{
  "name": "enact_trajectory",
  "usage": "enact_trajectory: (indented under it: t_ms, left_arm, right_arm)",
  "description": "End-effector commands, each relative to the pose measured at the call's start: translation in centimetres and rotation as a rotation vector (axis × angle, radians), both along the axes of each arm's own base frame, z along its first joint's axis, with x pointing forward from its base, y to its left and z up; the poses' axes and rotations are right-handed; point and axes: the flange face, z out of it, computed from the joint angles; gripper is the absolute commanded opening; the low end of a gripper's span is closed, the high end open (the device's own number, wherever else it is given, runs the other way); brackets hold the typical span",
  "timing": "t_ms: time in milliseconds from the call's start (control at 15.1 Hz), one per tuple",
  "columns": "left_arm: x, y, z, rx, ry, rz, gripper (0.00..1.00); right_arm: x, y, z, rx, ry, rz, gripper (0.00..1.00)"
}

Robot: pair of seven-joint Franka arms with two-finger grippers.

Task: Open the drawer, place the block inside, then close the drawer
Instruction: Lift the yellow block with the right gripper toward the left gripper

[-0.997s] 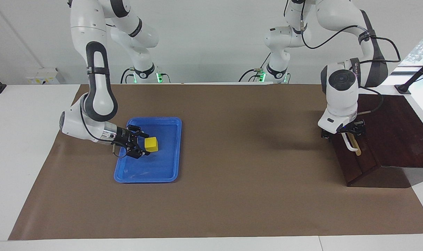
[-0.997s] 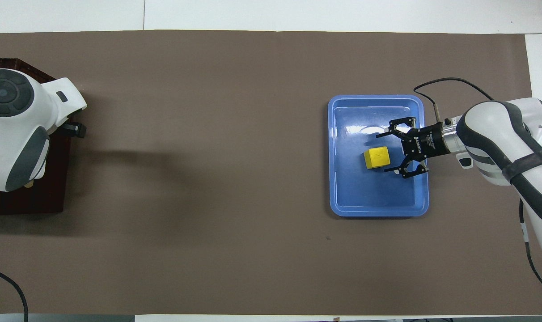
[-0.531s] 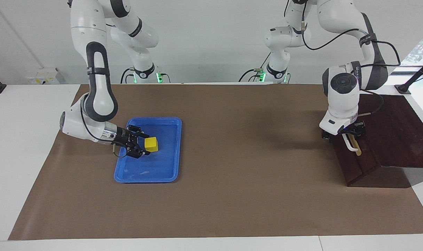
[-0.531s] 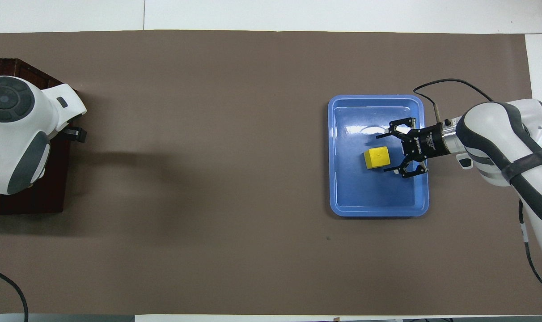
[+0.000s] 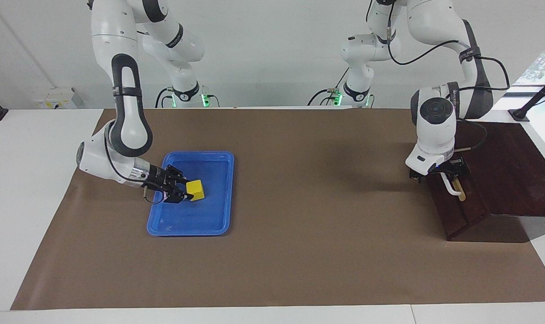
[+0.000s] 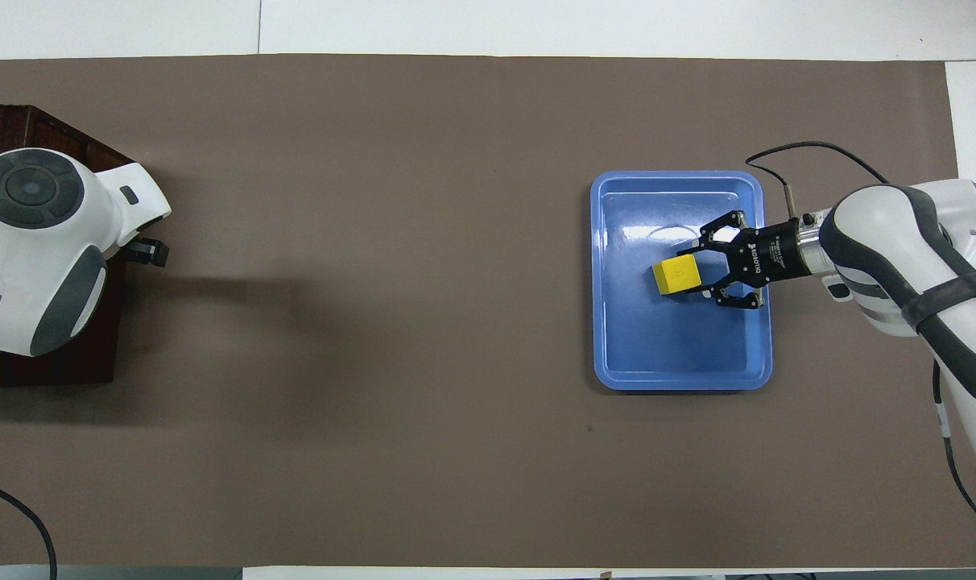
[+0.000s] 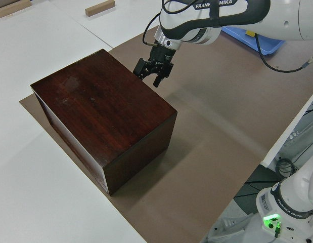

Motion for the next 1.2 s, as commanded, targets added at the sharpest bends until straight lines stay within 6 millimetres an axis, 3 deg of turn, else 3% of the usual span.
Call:
enact_trajectory:
  t_ms: [0,133,332,664,1129]
  left_arm:
    - [-1.0,-2.1,0.0,-0.014,0.004,-0.013,1.00]
    - [-1.1,-3.7,0.2,-0.030,0.013,-0.020,1.00]
    - [-1.7,-6.3,0.2,-0.053,0.039,-0.024,1.00]
    - [-2.6,-9.8,0.4,-0.060,0.054,-0.018,1.00]
    - [-3.5,-13.4,1.0,-0.087,0.066,-0.028,1.00]
  right_arm:
    - [0.5,0.3,1.0,0.025,-0.011,-0.006,0.00]
    - [1.5,0.7,3.1,0.048,0.029,-0.030,0.00]
    - [2.4,2.3,8.0,0.059,0.085,-0.060,0.00]
    - [1.9,11.0,17.4,0.035,0.078,-0.034,0.00]
    - [1.5,20.1,23.1,0.027,0.110,-0.064,0.00]
